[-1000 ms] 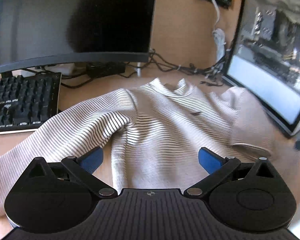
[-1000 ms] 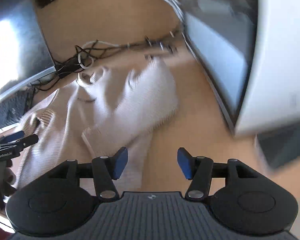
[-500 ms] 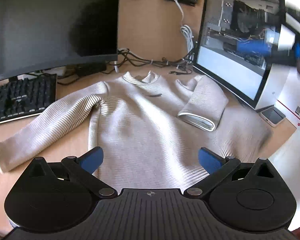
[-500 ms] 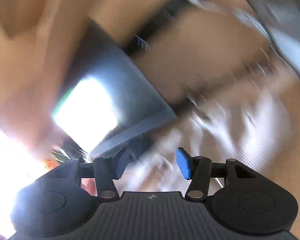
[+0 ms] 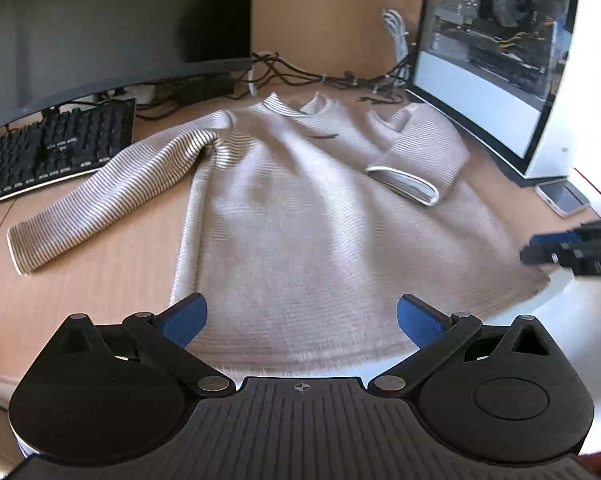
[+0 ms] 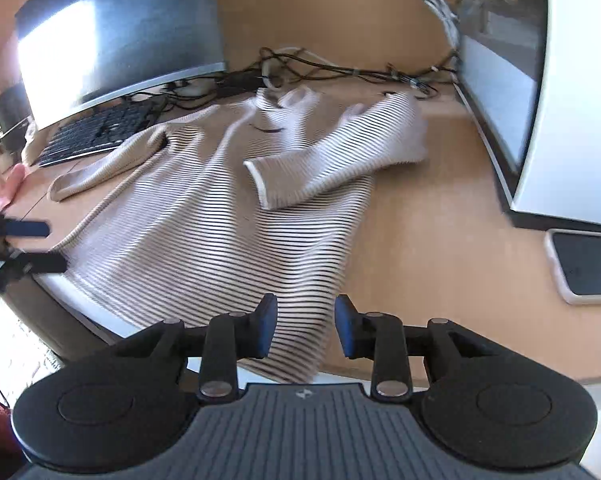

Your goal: Fold clothes

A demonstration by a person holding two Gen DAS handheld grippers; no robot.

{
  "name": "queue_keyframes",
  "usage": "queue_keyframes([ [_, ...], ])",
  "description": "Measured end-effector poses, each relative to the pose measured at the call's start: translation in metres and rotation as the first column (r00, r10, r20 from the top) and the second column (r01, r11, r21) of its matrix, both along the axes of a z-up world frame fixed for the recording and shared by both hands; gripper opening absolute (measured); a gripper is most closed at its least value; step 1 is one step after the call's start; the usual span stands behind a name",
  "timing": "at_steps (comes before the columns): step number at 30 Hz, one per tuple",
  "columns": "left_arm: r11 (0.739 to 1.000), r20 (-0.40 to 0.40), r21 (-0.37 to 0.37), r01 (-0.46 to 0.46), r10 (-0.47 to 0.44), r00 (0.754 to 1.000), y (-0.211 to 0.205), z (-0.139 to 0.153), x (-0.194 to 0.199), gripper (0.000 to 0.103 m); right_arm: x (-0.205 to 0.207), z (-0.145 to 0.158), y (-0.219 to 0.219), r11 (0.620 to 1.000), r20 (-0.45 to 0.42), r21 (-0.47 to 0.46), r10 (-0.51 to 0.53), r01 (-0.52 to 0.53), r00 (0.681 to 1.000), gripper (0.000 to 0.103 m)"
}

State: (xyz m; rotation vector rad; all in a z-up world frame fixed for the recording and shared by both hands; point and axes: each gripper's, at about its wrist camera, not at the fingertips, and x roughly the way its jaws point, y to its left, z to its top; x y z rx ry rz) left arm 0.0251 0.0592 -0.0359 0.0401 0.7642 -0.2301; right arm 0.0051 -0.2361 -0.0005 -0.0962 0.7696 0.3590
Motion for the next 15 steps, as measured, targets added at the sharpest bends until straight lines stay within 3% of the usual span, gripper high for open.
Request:
queue_keyframes([
  [7,0.991,0.096,0.091,0.098,-0.107,0.99,-0.022,0.003,0.045,0.103,-0.009,-0.025,0.014,0.999,-0.063,-0.039,0.027,-0.03,0.998,0.032],
  [11,0.99,0.141,0.087,0.112,-0.124,0.982,-0.02,-0.002,0.079,0.103,-0.002,-0.015,0.008,0.998,-0.084,-0.029,-0.049,0.047,0.995,0.032],
  [13,0.99,0.158,0.077,0.12,-0.131,0.979,-0.019,-0.005,0.096,0.103,0.013,-0.006,0.005,0.997,-0.074,0.016,-0.077,0.079,0.994,0.037],
  [15,0.99,0.143,0.05,0.135,-0.141,0.98,-0.015,-0.015,0.111,0.103,0.031,-0.001,0.009,0.994,-0.054,0.021,-0.102,0.103,0.993,0.063],
])
